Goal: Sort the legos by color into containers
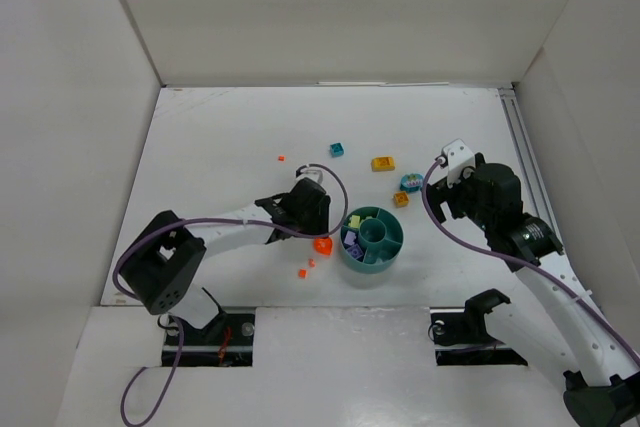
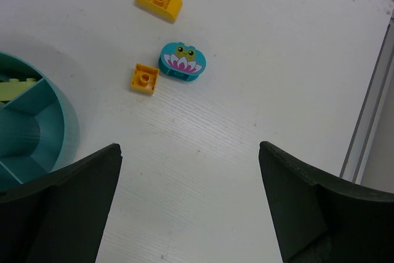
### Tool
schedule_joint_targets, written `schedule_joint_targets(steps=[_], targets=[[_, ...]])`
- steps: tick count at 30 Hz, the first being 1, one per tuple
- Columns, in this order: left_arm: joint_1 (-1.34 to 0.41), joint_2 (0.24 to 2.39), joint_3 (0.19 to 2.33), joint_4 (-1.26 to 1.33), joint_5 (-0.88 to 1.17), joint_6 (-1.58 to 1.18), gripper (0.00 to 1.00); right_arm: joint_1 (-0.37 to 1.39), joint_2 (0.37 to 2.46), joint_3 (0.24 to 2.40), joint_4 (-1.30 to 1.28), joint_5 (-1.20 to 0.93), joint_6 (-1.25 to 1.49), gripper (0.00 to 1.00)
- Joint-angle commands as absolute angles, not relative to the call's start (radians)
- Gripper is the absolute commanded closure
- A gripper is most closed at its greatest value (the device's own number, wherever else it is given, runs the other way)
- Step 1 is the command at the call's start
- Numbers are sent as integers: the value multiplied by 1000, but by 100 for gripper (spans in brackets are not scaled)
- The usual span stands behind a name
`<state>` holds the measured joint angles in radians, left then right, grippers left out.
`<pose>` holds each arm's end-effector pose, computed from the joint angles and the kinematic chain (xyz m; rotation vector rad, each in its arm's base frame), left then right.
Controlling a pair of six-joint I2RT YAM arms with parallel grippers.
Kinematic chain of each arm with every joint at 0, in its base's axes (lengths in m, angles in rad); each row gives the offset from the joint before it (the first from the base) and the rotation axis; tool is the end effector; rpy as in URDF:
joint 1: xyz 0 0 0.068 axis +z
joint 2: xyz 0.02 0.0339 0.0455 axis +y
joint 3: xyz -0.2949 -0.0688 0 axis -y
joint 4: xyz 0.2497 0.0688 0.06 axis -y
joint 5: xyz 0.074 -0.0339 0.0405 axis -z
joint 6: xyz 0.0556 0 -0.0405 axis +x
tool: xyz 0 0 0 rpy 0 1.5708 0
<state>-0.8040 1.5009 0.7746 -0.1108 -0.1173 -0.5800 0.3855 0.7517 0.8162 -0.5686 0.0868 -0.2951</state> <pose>0.2215 -0.2205 0.1907 0.2198 2.4514 -0.4920 0.1530 0.0569 0.3284 -0.6416 1.9712 -0.0346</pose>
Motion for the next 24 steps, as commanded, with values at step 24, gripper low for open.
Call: schedule_joint_targets(steps=[24], targets=[[-796, 1469, 704, -17, 9, -538, 62, 379, 738, 808, -532, 71, -284, 3]])
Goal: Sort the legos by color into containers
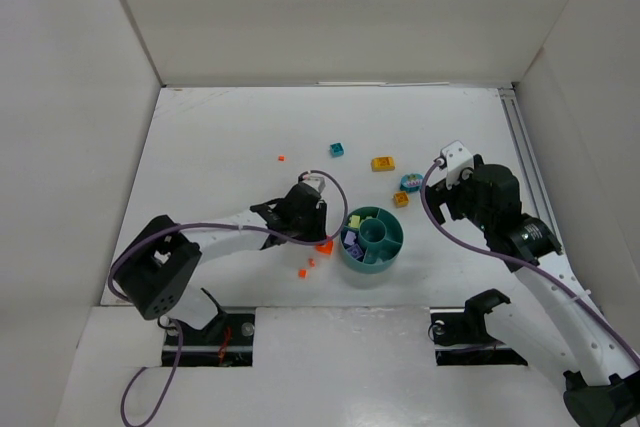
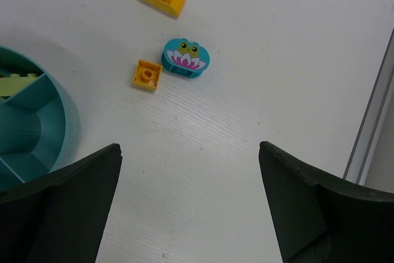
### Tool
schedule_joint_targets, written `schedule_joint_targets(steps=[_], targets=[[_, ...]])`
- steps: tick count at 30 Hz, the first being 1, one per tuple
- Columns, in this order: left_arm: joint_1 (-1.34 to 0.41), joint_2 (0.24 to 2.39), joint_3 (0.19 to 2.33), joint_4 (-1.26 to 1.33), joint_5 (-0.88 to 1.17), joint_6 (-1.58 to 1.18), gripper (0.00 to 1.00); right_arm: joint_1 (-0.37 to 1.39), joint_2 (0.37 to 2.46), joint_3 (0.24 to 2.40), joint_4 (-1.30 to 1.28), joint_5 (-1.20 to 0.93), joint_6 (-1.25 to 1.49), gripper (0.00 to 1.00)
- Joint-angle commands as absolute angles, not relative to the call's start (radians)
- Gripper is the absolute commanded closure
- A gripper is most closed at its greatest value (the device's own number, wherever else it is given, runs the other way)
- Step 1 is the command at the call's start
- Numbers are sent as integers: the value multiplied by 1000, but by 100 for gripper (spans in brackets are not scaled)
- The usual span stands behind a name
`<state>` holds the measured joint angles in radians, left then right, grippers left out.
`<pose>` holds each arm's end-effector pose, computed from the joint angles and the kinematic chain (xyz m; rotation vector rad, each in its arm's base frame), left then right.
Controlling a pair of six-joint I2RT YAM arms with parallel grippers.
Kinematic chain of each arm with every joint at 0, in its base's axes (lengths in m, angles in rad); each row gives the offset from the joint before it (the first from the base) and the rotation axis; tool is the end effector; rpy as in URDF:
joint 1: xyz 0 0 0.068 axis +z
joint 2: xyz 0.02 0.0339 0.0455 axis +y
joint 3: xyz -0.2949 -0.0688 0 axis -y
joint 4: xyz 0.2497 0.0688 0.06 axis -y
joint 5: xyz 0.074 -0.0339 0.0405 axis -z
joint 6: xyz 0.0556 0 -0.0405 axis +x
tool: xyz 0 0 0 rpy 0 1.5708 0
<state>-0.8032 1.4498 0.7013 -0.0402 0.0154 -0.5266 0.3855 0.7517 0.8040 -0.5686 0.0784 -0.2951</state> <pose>0.2074 -0.2161 0.1883 0.3468 2.4349 -0.6405 0.1530 0.0574 0.3240 -0.6510 1.9813 -0.0268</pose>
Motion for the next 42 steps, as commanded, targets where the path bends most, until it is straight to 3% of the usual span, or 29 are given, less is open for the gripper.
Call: schedule_joint_targets(steps=[1, 14, 19, 22, 33, 42], targets=[[-796, 1470, 704, -29, 9, -538, 63, 379, 738, 808, -532, 71, -284, 3], [-787, 1491, 652, 32, 97, -557, 77, 379, 756, 808, -541, 71, -284, 3], [-787, 1467, 643, 35, 106, -577, 88, 379, 756, 808, -541, 71, -284, 3], [-787, 1434, 643, -7, 97, -577, 100, 379, 756, 808, -541, 71, -284, 3], [-787, 1175, 706, -147, -18, -577, 100, 379, 765, 808, -532, 61, -293, 3], [-929, 1072, 863, -161, -106, -514, 100, 379, 746, 808, -523, 52, -293, 3]])
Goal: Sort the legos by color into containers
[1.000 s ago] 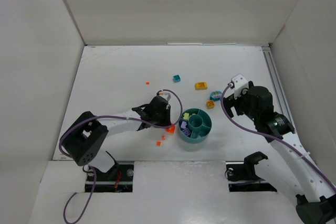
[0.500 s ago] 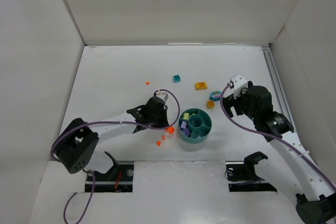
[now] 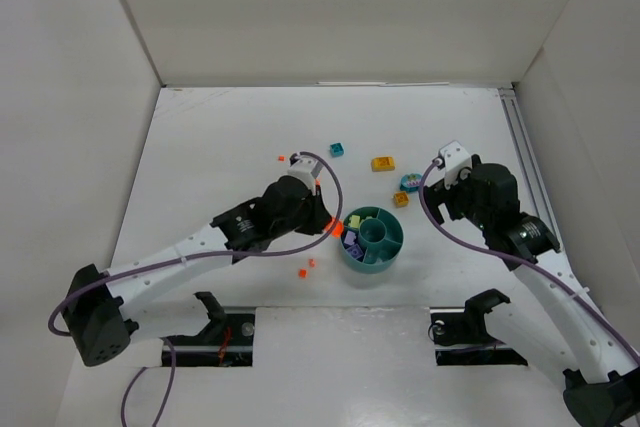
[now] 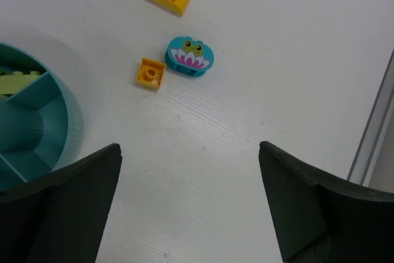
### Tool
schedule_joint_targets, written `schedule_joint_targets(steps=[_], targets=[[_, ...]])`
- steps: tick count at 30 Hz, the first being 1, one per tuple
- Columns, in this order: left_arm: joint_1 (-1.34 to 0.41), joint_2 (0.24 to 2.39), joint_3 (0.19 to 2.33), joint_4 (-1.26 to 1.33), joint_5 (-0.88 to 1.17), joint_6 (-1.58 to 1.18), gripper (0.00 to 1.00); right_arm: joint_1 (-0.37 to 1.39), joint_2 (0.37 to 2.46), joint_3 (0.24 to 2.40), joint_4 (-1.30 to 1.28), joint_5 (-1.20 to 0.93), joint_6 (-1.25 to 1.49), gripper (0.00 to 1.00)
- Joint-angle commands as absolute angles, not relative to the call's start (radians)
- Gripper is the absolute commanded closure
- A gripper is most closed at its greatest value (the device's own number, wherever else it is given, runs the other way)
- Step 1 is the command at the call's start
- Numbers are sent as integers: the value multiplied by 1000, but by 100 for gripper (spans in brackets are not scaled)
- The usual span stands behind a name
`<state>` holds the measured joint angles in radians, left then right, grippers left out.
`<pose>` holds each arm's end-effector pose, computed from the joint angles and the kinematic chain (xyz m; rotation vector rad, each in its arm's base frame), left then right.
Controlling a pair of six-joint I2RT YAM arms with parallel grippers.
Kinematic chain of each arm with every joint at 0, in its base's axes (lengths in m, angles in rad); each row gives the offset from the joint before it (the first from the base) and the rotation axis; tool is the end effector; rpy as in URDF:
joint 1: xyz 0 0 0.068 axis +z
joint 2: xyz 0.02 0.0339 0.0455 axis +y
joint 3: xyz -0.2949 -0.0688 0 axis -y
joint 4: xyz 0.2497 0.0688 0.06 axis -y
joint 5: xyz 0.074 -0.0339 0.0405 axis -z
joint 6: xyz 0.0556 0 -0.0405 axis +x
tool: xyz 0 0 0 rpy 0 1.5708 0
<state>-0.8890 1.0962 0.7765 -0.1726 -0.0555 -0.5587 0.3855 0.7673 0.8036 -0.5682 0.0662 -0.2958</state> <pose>0.1633 -0.1963 0.2931 0.3211 2.1460 -0.8147 0.1558 0.0593 0.3216 -0.6645 1.9936 -0.0156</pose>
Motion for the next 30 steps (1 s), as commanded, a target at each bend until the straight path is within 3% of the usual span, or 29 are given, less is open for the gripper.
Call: schedule_joint_targets(steps=[1, 14, 30], targets=[[-942, 1090, 885, -161, -116, -514, 100, 379, 746, 808, -523, 52, -293, 3], [-1173, 1347, 1124, -140, -187, -325, 100, 379, 726, 808, -523, 61, -293, 3], [-1249, 1356, 951, 238, -210, 21, 100, 379, 726, 808, -532, 71, -293, 3]])
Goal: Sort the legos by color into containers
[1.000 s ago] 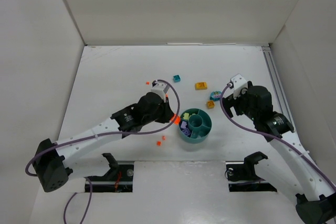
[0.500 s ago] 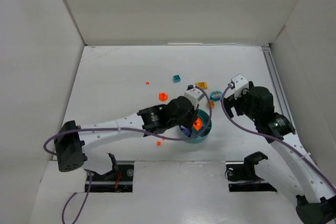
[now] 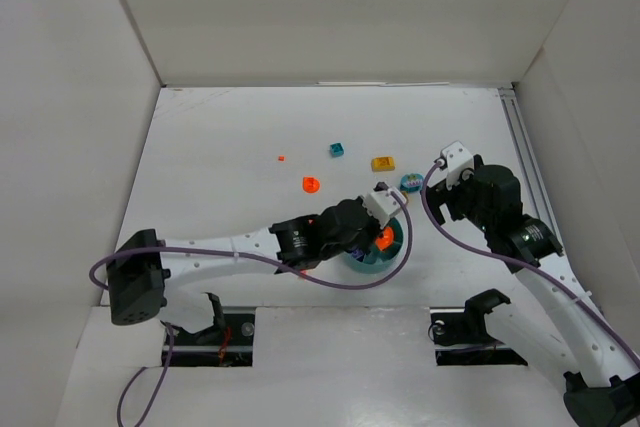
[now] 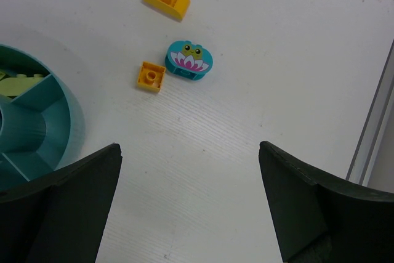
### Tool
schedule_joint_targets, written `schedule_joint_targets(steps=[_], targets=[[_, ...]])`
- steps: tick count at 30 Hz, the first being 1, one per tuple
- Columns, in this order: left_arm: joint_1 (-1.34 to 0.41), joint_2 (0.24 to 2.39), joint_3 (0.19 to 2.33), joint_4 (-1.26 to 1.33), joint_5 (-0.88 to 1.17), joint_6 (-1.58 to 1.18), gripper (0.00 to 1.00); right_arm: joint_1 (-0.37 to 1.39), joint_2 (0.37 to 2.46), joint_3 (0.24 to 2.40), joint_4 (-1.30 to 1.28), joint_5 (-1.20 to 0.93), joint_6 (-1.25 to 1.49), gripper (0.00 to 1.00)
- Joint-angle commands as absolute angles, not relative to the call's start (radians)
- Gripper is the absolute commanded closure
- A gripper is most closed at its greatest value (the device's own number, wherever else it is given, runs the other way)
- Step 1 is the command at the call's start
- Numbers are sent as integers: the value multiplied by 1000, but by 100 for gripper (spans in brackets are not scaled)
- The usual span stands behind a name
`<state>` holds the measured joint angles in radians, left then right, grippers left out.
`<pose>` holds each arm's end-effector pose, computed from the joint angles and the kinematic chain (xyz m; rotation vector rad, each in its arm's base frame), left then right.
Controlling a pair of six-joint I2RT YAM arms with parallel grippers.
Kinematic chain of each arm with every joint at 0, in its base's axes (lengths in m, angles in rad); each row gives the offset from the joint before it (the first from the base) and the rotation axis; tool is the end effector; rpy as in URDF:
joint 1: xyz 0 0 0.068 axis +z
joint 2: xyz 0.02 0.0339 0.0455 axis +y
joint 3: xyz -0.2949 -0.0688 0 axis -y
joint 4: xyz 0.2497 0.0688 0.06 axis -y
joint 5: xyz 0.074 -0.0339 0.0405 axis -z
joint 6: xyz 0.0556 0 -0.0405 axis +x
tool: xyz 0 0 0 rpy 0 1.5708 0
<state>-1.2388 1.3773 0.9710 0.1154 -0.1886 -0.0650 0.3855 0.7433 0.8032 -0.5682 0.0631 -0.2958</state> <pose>0.1205 -0.3176 0.3224 0.9487 1.6700 -0.7213 0.1511 0.0575 0.3249 -0.6578 1.9711 -0.0108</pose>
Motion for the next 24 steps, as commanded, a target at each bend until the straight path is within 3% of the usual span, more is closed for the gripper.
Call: schedule_joint_targets(steps=[1, 24], targets=[[-1268, 1356, 942, 247, -210, 37, 100, 379, 726, 808, -532, 71, -293, 3], [-1443, 1482, 916, 336, -589, 97, 100, 379, 726, 808, -532, 80, -293, 3]])
